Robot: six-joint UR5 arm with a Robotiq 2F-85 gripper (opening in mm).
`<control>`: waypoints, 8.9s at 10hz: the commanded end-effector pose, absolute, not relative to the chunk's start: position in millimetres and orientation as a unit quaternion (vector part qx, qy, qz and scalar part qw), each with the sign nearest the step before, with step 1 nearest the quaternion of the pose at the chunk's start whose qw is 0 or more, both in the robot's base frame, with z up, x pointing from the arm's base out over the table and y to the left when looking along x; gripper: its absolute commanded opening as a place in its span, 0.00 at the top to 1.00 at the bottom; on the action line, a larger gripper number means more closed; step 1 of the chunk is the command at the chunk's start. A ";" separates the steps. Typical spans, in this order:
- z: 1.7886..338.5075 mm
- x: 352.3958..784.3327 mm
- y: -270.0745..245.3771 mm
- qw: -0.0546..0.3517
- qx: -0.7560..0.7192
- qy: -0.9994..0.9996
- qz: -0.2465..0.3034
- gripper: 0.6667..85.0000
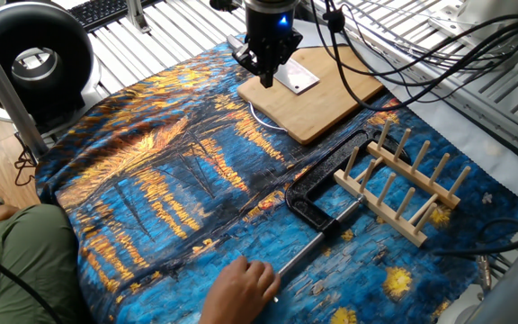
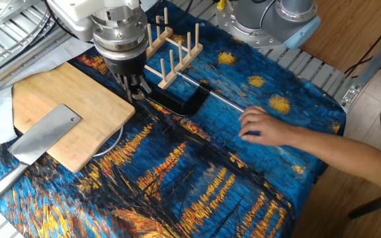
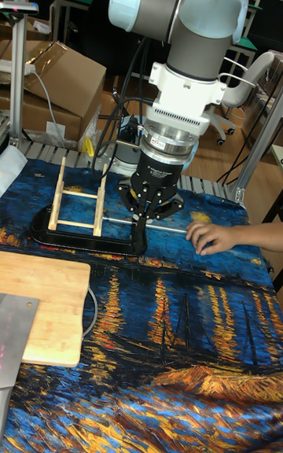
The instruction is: Put the knife on the knife rack
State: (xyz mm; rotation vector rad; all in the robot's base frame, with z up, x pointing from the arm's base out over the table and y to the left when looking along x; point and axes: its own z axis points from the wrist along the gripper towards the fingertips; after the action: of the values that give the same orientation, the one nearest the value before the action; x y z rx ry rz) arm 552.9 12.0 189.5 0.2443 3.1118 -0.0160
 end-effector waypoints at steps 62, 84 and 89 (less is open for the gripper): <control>162.4 562.4 4.8 0.039 0.075 0.996 0.009 1.00; 152.1 583.8 5.5 0.041 0.038 0.998 0.005 0.98; 122.1 663.9 -0.5 0.025 0.017 0.999 -0.032 0.91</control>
State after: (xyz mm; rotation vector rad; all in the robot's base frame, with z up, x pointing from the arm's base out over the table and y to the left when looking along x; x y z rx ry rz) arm 632.4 1.2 133.9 0.0622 3.0837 -0.0499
